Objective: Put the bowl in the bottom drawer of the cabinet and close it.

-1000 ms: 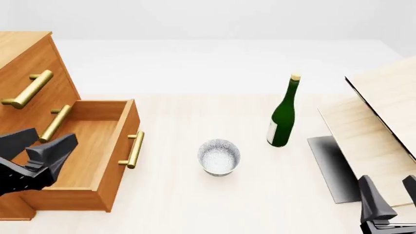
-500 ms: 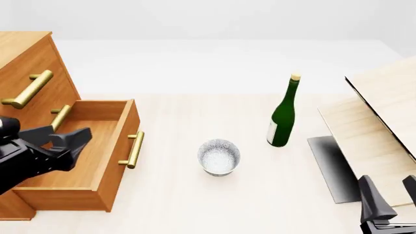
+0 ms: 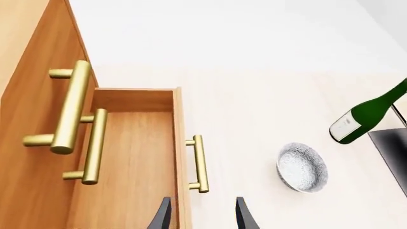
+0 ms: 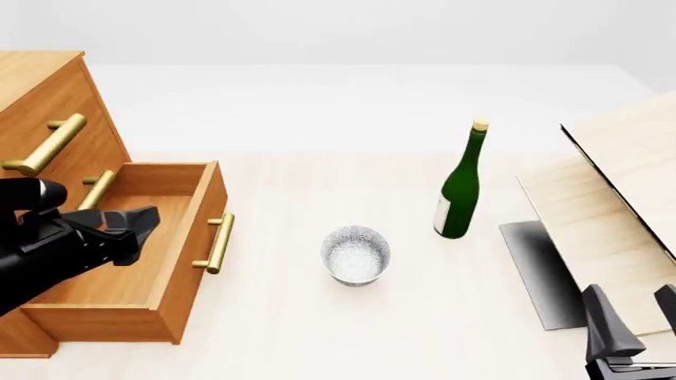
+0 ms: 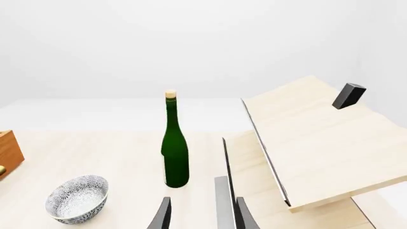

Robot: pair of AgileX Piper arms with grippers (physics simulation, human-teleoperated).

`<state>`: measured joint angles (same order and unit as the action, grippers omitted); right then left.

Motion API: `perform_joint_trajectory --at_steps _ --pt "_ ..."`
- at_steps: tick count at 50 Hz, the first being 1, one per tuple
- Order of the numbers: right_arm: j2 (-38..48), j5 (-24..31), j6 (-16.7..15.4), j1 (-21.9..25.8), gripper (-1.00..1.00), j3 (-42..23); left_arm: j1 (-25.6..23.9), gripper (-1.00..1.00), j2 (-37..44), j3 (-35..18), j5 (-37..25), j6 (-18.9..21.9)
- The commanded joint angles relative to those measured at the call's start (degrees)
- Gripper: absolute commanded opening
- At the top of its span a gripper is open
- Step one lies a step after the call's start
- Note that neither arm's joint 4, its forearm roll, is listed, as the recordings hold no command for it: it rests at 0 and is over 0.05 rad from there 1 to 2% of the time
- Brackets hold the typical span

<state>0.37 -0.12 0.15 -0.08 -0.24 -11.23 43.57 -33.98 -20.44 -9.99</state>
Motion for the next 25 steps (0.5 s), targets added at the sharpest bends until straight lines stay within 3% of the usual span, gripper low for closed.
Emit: perform_joint_trajectory --at_steps 1,25 --pt "0.0 0.0 0.0 0.0 1.00 0.0 0.9 1.00 4.1 0.6 2.4 -1.5" --pt "-0.1 0.0 0.0 0.0 1.00 0.0 1.6 1.00 13.2 1.1 7.7 -3.3"
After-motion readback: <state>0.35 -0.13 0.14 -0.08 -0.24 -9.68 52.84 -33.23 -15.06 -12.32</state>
